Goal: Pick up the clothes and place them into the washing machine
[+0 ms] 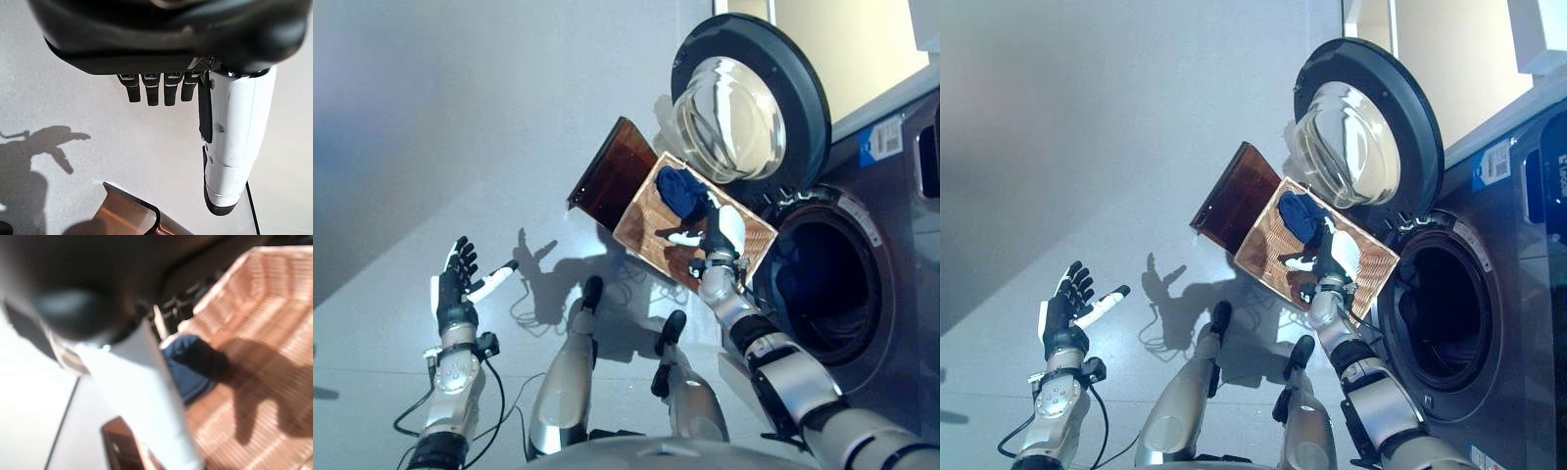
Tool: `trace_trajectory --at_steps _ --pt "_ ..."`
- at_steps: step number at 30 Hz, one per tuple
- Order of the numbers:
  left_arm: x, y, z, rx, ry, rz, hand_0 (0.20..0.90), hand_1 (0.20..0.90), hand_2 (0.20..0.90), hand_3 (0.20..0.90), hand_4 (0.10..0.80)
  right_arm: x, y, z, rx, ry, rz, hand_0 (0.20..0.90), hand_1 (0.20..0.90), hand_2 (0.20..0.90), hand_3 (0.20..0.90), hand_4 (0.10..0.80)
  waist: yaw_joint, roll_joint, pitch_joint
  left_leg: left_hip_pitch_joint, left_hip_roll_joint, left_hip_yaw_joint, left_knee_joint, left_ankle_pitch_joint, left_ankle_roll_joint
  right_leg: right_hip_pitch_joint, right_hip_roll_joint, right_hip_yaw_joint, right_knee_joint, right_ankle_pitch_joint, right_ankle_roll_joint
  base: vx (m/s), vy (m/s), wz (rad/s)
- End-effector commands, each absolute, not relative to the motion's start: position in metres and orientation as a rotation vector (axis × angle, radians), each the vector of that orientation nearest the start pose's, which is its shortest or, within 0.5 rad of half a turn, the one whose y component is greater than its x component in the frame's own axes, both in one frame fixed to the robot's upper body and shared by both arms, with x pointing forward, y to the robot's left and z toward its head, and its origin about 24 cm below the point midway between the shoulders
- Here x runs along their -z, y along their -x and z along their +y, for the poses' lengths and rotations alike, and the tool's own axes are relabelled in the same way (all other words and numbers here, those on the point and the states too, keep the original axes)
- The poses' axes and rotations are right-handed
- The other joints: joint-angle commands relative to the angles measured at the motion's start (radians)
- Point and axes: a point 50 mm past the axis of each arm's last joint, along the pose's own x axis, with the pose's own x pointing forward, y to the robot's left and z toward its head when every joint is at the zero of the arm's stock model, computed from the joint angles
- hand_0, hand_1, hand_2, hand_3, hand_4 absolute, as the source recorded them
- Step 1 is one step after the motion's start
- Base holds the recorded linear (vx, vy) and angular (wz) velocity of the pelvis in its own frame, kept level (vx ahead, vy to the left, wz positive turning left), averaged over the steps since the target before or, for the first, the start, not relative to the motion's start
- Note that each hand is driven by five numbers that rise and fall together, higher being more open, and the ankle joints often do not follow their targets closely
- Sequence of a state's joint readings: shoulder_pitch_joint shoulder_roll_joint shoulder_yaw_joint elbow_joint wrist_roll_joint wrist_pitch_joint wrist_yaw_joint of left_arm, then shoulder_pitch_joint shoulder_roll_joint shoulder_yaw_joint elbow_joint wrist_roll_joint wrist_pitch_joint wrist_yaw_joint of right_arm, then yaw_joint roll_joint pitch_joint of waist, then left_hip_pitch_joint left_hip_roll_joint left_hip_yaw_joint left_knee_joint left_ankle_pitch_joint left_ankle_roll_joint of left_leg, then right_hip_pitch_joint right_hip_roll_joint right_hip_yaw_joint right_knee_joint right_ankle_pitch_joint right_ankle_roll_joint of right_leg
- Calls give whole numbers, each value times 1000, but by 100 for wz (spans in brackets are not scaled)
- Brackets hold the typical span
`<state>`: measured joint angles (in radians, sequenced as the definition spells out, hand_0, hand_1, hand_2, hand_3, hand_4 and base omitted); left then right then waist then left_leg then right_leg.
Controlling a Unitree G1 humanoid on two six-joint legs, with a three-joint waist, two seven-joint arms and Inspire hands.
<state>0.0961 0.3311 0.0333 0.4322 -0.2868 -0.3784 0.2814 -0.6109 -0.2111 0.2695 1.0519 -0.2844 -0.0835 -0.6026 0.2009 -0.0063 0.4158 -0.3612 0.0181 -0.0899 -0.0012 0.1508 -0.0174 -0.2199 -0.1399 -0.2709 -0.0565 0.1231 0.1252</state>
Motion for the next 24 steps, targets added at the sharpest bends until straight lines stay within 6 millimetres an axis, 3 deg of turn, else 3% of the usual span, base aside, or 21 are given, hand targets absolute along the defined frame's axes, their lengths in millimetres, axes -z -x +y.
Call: trace_trajectory --at_steps 1,11,24 --pt "-10 -195 292 -490 -163 -41 900 900 900 900 800 -36 -351 -183 380 798 9 900 900 900 900 800 20 19 -59 -25 -58 26 11 -62 10 -86 -38 6 80 -14 2 0 0 0" --pt "-15 -197 292 -476 -171 -61 900 900 900 900 800 -52 -360 -188 423 790 -33 900 900 900 900 800 27 16 -41 -48 -59 19 23 -62 11 -101 -36 -3 84 -11 1 1 -1 1" --pt "-26 -196 292 -428 -175 -108 900 900 900 900 800 -97 -383 -198 487 827 -113 900 900 900 900 800 52 28 16 -113 -61 28 47 -55 9 -154 -34 5 70 22 3 -21 3 -1"
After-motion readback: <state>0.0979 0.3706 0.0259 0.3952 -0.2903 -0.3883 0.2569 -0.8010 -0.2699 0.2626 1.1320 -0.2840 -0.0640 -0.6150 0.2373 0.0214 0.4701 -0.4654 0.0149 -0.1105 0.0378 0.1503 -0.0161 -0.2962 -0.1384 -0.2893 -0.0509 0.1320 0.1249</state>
